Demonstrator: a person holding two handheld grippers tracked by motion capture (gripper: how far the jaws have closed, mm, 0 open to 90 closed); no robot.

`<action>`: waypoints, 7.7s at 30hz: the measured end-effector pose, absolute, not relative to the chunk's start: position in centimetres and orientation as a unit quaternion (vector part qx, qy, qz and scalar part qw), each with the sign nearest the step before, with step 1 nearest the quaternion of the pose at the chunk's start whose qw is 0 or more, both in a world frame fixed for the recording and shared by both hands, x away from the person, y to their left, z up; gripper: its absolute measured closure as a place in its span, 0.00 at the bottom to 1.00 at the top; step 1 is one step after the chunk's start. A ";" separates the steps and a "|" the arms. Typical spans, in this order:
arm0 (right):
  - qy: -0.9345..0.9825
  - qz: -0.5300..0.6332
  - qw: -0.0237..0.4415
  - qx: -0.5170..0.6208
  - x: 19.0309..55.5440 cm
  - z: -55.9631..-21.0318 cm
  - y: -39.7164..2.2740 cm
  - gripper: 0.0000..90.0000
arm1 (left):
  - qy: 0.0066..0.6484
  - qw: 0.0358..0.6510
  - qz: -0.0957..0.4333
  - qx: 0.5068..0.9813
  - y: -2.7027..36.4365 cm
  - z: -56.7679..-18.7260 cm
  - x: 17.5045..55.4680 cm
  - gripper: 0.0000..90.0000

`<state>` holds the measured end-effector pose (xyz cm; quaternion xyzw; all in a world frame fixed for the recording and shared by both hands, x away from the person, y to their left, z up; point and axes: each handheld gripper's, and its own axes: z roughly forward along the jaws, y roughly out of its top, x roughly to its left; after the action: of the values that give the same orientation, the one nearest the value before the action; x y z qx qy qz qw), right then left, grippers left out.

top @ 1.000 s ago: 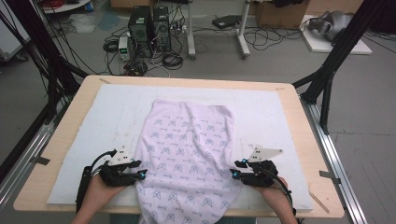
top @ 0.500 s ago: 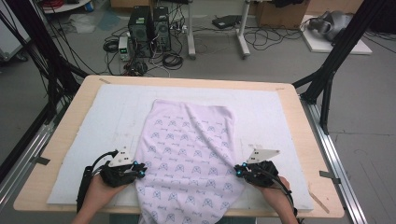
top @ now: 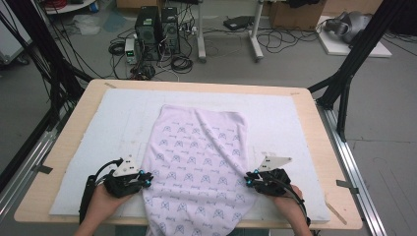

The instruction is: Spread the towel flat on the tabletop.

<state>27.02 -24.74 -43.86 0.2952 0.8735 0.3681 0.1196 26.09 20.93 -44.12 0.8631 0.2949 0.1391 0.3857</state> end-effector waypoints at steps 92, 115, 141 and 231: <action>0.897 0.413 0.089 0.130 22.2 -41.9 -17.3 0.84 | 0.294 0.419 0.139 0.848 20.2 -43.3 25.7 0.66; 0.902 0.406 0.084 0.117 21.0 -43.1 -17.3 0.97 | 0.295 0.418 0.139 0.848 20.3 -43.5 25.7 0.66; 0.916 0.371 0.064 0.136 23.5 -44.0 -20.1 0.95 | 0.294 0.421 0.138 0.847 22.4 -43.2 24.9 0.77; 0.905 0.411 0.024 0.104 22.7 -41.8 -21.2 0.74 | 0.221 0.407 0.109 0.880 22.4 -42.1 18.6 0.64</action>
<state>22.71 -21.17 -41.81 0.1040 0.9053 0.4112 0.0240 18.58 22.39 -42.15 0.8796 0.2207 0.1088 0.4070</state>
